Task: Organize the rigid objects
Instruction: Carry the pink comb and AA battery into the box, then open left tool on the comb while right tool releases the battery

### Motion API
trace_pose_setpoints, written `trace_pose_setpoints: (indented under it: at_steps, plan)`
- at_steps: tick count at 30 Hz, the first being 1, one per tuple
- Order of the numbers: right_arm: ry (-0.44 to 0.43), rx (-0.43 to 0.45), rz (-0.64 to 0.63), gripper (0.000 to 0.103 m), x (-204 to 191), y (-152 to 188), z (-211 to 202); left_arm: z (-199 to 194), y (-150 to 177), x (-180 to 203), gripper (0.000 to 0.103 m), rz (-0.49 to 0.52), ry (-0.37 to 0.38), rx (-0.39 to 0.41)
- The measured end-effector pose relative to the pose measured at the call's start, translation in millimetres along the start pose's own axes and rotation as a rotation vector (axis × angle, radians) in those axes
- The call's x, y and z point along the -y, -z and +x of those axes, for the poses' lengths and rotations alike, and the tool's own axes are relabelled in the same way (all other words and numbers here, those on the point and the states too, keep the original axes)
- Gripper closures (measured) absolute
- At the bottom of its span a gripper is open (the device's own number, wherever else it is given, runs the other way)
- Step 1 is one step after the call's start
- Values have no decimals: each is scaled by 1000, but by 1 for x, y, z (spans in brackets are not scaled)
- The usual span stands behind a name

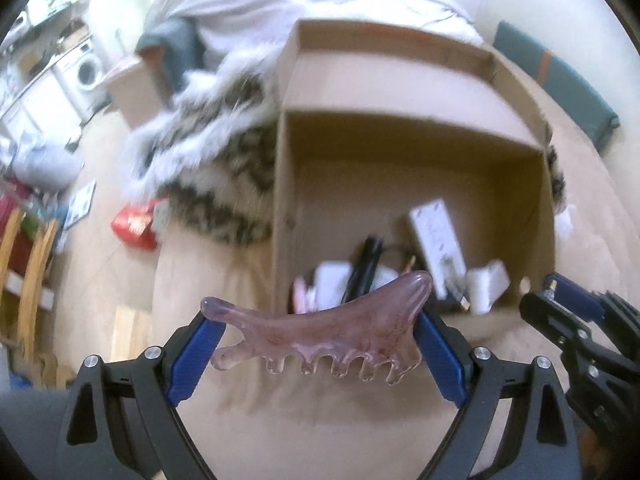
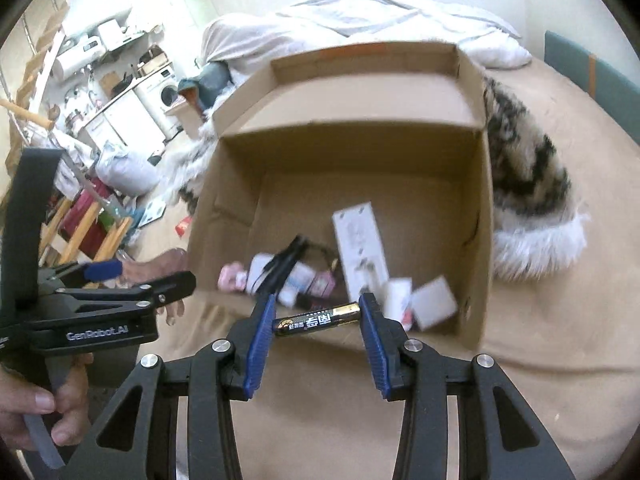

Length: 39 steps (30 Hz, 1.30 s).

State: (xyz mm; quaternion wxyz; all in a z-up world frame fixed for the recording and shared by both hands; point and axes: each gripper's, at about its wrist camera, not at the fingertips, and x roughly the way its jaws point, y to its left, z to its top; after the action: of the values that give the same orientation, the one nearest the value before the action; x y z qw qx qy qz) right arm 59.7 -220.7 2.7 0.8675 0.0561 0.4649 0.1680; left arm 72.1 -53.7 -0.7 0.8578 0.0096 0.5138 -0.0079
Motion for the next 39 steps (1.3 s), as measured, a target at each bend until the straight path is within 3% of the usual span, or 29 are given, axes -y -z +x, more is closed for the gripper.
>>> trace_pose_setpoints:
  at_steps: [8, 15, 19, 31, 39]
  plan:
    - [30, 14, 40, 58, 28, -31, 28, 32, -36, 15, 12, 47, 53, 9]
    - [-21, -29, 108, 58, 47, -31, 53, 68, -28, 22, 12, 69, 71, -28]
    - [6, -53, 94, 58, 46, -25, 64, 86, -26, 17, 12, 27, 97, -73]
    - [71, -129, 90, 58, 45, -19, 89, 106, -21, 22, 11, 41, 93, -97]
    - [82, -135, 96, 58, 43, -20, 96, 112, -17, 29, 11, 42, 89, -97]
